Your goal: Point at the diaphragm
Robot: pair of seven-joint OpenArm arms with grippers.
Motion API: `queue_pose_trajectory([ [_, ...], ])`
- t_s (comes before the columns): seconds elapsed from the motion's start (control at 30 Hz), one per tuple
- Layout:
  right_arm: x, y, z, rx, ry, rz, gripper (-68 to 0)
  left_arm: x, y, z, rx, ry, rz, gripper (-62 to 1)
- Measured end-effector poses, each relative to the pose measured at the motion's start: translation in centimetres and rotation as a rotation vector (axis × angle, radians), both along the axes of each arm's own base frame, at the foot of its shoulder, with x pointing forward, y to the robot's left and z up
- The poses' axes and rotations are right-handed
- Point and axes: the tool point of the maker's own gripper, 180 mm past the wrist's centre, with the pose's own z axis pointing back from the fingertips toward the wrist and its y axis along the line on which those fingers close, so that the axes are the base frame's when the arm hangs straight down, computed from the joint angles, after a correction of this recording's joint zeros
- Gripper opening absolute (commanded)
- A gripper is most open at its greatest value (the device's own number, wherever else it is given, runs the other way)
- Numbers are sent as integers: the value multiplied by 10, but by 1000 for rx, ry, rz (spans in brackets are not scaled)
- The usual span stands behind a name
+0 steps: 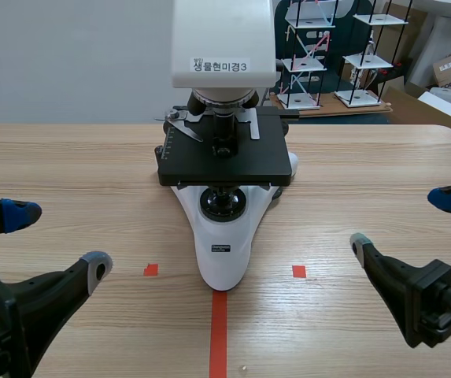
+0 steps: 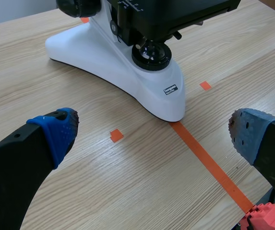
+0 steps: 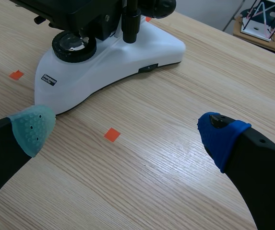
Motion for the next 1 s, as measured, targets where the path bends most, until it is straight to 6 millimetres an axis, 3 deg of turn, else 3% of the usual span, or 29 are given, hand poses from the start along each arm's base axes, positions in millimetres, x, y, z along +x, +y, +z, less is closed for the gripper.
queue_pose_trajectory([
  [0.6, 0, 0, 0, 0, 0, 0, 4, 3, 2, 6, -14, -36, 24, 14],
  [0.63, 0, 0, 0, 0, 0, 0, 4, 4, 1, 8, -21, -45, 25, -5],
  [0.77, 0, 0, 0, 0, 0, 0, 4, 5, 1, 14, -40, -72, 28, -242],
  [0.9, 0, 0, 0, 0, 0, 0, 4, 7, 3, 23, -82, -122, 40, -337],
  [1.0, 0, 0, 0, 0, 0, 0, 4, 6, 11, 18, -133, -148, 75, -450],
])
